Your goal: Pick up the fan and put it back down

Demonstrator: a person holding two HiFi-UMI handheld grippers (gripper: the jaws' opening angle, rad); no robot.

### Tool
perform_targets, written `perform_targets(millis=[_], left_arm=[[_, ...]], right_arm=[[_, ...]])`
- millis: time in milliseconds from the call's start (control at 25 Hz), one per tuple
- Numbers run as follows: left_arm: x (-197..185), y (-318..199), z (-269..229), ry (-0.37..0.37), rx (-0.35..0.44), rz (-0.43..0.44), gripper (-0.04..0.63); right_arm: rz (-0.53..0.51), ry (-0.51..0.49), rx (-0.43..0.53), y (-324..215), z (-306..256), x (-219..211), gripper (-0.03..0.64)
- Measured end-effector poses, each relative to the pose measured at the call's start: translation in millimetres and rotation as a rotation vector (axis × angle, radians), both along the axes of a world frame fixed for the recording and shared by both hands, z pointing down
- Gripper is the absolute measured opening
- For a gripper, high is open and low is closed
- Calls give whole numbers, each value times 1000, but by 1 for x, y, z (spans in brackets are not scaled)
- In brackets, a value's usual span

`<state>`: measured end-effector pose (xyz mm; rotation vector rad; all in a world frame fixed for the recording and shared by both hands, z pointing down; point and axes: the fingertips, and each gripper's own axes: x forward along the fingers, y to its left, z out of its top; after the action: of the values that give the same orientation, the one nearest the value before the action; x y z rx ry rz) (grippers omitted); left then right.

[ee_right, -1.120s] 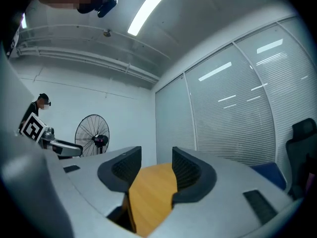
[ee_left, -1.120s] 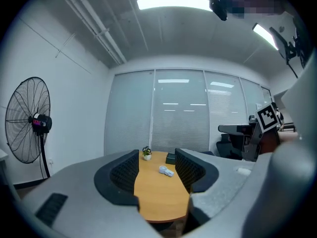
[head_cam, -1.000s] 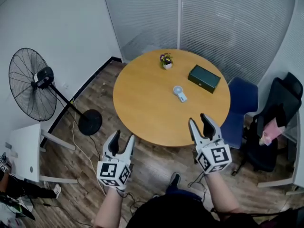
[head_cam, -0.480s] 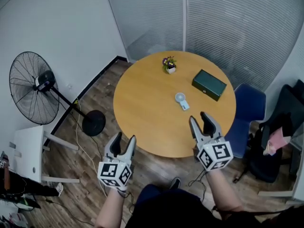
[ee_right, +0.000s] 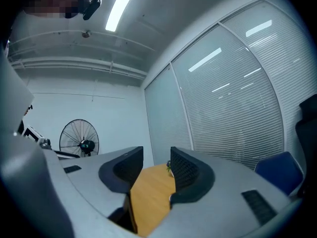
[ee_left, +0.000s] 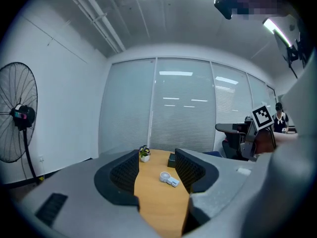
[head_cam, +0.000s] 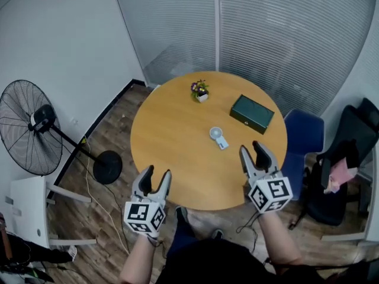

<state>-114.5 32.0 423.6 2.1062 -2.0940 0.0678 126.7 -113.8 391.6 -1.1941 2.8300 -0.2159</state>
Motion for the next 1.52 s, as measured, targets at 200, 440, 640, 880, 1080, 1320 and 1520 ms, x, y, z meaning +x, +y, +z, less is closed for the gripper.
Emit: perform_targets(millis=[200,440,640,880,1080,1320,1520], left_arm=[[-32,-51,13,33,-17,65,222],[-82,-113,21,54,-34,152,222],[-122,-156,29,72,-50,215,222],[-153,-193,51,97,-82,293,222],[-166,-211,74,99,-122,320,222],[-159,-221,100,99,-175,292,222],[-139,-225,118,99,-229,271,222]], right_arm=[[84,23,-9,-34,5,-13,175],[200,35,-45,-78,11,-39,173],[268,52,-68,-101,18,-71,173],[341,81,-121,-118,38,-98,175],[362,130,-158,-130,62,-110,176],[328,196,-241,-158,118,-107,184],[202,304,-290,-180,160,-110,193]])
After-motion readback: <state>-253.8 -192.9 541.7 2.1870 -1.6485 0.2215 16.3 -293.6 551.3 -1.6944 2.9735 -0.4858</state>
